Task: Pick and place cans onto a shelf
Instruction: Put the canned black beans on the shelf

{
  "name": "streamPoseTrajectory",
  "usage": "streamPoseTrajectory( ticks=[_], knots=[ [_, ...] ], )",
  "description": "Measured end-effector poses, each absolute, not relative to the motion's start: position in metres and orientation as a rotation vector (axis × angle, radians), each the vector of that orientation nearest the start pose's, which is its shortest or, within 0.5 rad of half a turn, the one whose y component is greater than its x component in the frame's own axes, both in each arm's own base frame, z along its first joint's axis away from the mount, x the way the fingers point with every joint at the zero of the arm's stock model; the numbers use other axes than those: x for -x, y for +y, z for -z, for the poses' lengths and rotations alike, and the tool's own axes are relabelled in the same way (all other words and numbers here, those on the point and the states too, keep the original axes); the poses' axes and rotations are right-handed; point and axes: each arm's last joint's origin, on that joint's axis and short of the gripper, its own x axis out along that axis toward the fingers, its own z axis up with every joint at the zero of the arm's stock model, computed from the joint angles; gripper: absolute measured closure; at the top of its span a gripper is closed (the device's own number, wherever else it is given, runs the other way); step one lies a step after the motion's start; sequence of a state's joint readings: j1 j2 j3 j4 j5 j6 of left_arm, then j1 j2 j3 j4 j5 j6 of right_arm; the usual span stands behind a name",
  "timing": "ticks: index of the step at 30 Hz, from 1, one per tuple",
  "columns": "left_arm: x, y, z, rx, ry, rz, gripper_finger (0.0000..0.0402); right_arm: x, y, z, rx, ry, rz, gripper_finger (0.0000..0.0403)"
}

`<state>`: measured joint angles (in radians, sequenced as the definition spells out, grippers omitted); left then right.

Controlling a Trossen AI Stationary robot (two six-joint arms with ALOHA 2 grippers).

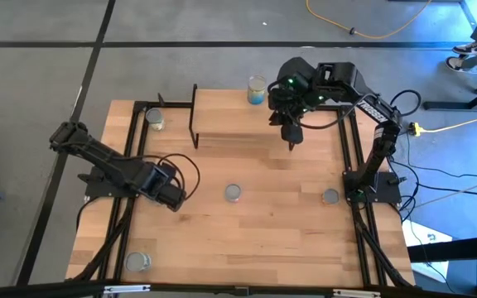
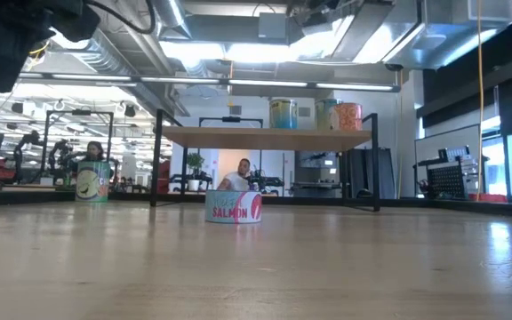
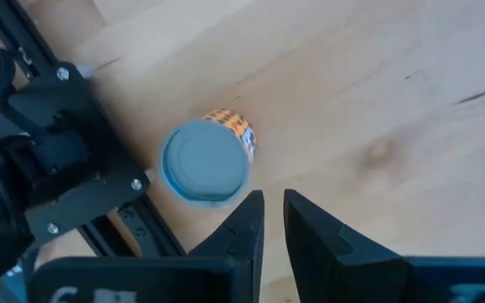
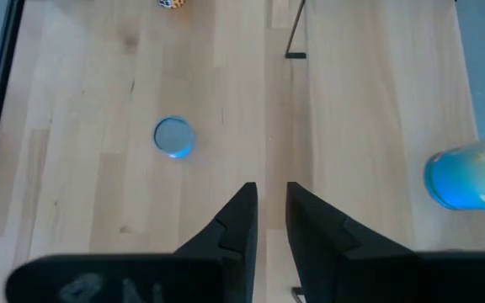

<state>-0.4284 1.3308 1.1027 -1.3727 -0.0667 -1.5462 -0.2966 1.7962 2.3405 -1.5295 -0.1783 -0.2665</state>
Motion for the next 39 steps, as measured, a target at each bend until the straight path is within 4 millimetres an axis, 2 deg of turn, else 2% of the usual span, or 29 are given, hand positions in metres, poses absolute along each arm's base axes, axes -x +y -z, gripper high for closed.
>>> streamPoseTrajectory(
  ticks=[5,9,19,39],
  knots=[
    [-0.184,-0.091,-0.261,0.829,1.342,-0.944,0.0359,-0.299,-0.086,-0.459,0.014,0.962,-0.019,0.0336],
    [-0.179,-0.094,-0.247,0.851,1.343,-0.994,0.0359,-0.299,-0.086,-0.459,0.014,0.962,-0.020,0.0336],
    [-0.177,-0.096,-0.213,0.831,1.323,-0.937,0.0359,-0.299,-0.086,-0.459,0.015,0.962,-0.020,0.0336],
    [-0.176,-0.094,-0.209,0.766,1.321,-0.968,0.0359,-0.299,-0.086,-0.459,0.017,0.962,-0.021,0.0336]
  ],
)
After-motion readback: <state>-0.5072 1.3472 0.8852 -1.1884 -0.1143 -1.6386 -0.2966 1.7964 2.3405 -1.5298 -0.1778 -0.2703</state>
